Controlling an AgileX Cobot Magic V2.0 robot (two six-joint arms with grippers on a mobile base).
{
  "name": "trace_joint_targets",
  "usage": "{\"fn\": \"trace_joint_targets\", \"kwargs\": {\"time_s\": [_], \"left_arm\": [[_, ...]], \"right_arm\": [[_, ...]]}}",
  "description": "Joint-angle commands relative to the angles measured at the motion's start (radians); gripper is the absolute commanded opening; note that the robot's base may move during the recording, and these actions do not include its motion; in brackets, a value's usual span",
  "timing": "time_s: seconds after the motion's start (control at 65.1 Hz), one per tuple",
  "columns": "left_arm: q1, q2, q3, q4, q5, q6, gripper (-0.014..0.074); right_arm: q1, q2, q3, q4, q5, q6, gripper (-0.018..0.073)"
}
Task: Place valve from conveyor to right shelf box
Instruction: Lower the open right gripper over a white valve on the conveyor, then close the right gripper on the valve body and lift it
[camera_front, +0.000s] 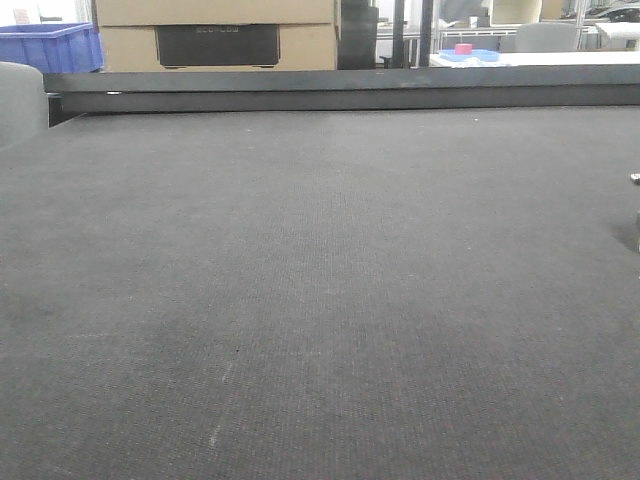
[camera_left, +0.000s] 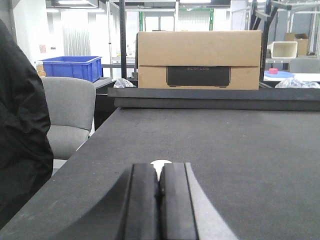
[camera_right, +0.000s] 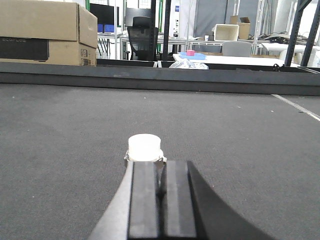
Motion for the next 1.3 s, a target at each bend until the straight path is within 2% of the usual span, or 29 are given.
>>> {"fn": "trace_joint_targets", "kwargs": {"time_s": [0.0,0.2,0.368,0.553,0.66,0.752,0.844,0.875,0.952,1.044,1.105,1.151,1.228,1.289], "left_arm": [[-0.001,-0.004,-0.003,-0.013,-0.019,-0.007,-0.0111],[-0.001,-0.004,-0.003,-0.038,-0.019,-0.007,-0.0111],[-0.001,-0.004,-0.011,-0.037,-0.010,-0.007,-0.0111],[-0.001,0.013,-0.210,-0.005,0.215,-0.007,-0.0111],[-0.001,0.112,-0.366,0.027,0.335,-0.007,-0.0111],[-0.001,0.234,-0.489,0.027,0.373,-0.007,-0.0106],[-0.001,0.362,-0.586,0.029,0.381,-0.007,-0.0028],[-0.001,0.411,-0.619,0.029,0.383,-0.007,0.0008],[-0.020,0.497,-0.678,0.029,0.386,-0.007,0.0153],[-0.055,0.575,-0.729,0.027,0.384,-0.007,0.0338],[-0.078,0.617,-0.754,0.015,0.378,-0.007,0.0456],[-0.095,0.653,-0.775,-0.023,0.378,-0.007,0.0523],[-0.108,0.694,-0.803,-0.083,0.378,-0.007,0.0575],[-0.120,0.721,-0.826,-0.099,0.378,-0.007,0.0582]], "right_arm": [[-0.007,-0.003,0.000,-0.001,-0.023,-0.001,-0.0158],[-0.007,-0.003,0.000,-0.001,-0.018,-0.001,-0.0158],[-0.007,-0.003,0.000,-0.001,-0.121,-0.001,-0.0158],[-0.007,-0.003,-0.212,-0.001,0.121,-0.001,-0.0158],[-0.007,0.032,-0.348,-0.003,0.186,-0.001,-0.0158],[-0.007,0.121,-0.440,-0.003,0.278,-0.001,-0.0083],[-0.007,0.219,-0.516,-0.003,0.320,-0.001,0.0081],[-0.007,0.256,-0.538,-0.003,0.320,-0.001,0.0162],[-0.007,0.332,-0.582,-0.003,0.306,-0.001,0.0335],[-0.007,0.412,-0.600,-0.017,0.233,-0.001,0.0469],[-0.007,0.456,-0.609,-0.017,0.189,-0.001,0.0498],[-0.007,0.500,-0.641,-0.017,0.201,-0.001,0.0498],[-0.007,0.585,-0.724,-0.017,0.290,-0.001,0.0485],[-0.007,0.665,-0.815,-0.017,0.406,-0.001,0.0464]]}}
